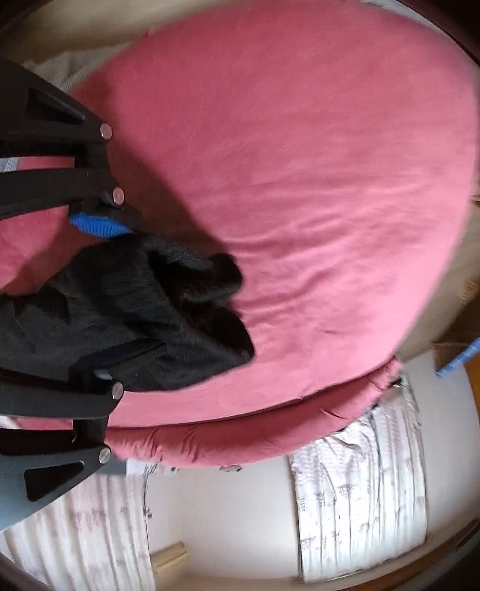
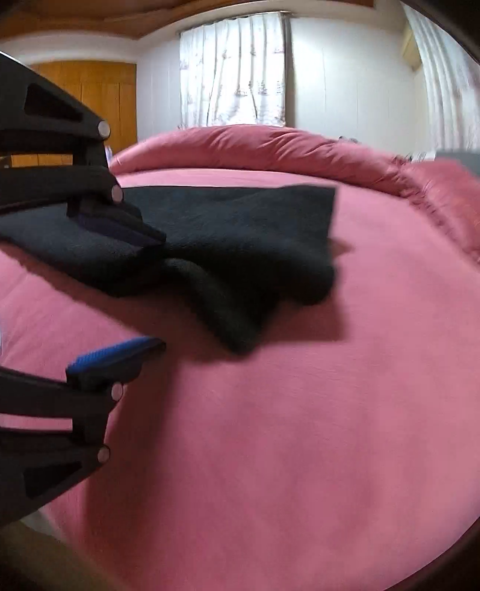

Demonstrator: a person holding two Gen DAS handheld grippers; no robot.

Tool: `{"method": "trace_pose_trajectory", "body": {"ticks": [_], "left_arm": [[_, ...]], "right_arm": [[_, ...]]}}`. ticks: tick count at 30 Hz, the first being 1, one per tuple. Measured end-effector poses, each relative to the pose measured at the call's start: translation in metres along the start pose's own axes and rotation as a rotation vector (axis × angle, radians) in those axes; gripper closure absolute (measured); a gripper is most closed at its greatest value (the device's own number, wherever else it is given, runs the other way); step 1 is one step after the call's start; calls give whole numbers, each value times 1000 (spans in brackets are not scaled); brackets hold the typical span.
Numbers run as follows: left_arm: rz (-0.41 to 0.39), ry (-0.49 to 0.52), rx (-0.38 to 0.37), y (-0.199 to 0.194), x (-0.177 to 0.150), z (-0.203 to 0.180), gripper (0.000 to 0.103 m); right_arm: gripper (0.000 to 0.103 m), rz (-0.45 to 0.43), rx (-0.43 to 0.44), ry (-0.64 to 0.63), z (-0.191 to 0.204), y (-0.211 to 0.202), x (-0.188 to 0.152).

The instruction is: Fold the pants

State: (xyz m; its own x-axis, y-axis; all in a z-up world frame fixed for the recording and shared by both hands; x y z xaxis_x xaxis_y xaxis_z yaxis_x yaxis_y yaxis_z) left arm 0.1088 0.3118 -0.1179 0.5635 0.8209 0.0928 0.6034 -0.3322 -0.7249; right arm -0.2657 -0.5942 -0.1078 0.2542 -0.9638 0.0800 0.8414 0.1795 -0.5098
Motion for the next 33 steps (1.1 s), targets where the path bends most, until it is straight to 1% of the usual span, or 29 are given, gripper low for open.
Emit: {"method": "trace_pose_trajectory", "body": {"ticks": [1,2,4,5,6,7,8,9,11,12,13,14,15,16,18,19,20,21,22,23,24,25,26,27,28,30,31,32,33], "left_arm": [[-29,5,1,-11,1,-2,48],[-70,18,22,-23,0,-5,45],[-146,78,53,-41,-6,-16,39],[-172,127,65,-46,-9,-26,37],[-193,196,81,-49,-19,-39,37],[-202,281,92,-48,-32,-56,37],[-203,374,88,-43,-49,-76,36],[-196,439,78,-38,-62,-89,33],[-151,594,53,-18,-102,-121,33],[-120,678,36,-3,-126,-138,33],[-92,730,26,9,-144,-148,33],[-55,784,17,26,-164,-159,33],[-20,821,4,42,-183,-168,33],[5,842,-6,54,-196,-173,33],[60,884,-10,82,-222,-179,34],[81,897,-15,91,-230,-180,34],[103,914,-16,103,-239,-179,34],[114,927,-4,112,-243,-177,34],[121,936,21,122,-247,-173,34],[130,937,44,131,-250,-167,34],[139,934,75,142,-250,-159,34],[143,928,98,149,-247,-151,35],[136,924,93,150,-246,-146,37],[124,919,74,148,-244,-144,37],[120,916,65,146,-243,-143,37],[123,916,59,144,-243,-140,37],[124,921,59,145,-245,-140,37],[125,926,62,144,-244,-139,37],[127,934,70,148,-249,-140,37]], "right_arm": [[50,-18,-23,-48,4,-6,5],[50,-29,-53,-96,9,-13,10],[49,-52,-80,-175,21,-23,21],[49,-64,-76,-208,25,-28,24],[49,-78,-78,-234,30,-30,29],[49,-91,-78,-250,29,-34,26],[49,-101,-72,-262,31,-33,31],[49,-102,-73,-264,38,-21,39],[49,-96,-101,-238,31,-19,46],[49,-91,-99,-219,24,-21,50],[49,-82,-95,-187,22,-9,55],[52,-63,-101,-138,17,4,61],[78,-42,-89,-91,14,14,66],[94,-41,-65,-85,21,23,70],[95,-57,-32,-163,48,22,72],[96,-63,10,-225,70,16,70],[96,-68,43,-280,88,8,66],[96,-77,55,-315,99,-2,61],[95,-81,61,-325,105,-13,57],[93,-79,50,-315,102,-15,56],[79,-72,4,-298,90,-20,55],[68,-52,-79,-279,72,-21,54],[60,-29,-162,-260,53,-23,51],[60,-12,-203,-240,38,-24,47],[60,17,-187,-215,23,-27,39],[59,87,-108,-145,3,-26,22],[59,123,-62,-85,-9,-22,13],[59,149,6,-9,-21,-17,7],[59,150,72,55,-25,-10,6]]}}
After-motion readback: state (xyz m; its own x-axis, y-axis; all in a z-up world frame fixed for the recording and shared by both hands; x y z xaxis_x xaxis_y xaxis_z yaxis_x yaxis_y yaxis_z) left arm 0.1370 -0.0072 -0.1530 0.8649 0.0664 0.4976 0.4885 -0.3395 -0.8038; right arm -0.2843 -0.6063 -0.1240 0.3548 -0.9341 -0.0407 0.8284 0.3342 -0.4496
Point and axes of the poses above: each gripper's, at about its wrist camera, not at the fingertips, and y roughly the way its jaws point, z to its left, x to its top, the point moved 6 cm from there along y, roughly the way its jaws point, and after that the axes turned 6 degrees about x, right-handed, at the moved point
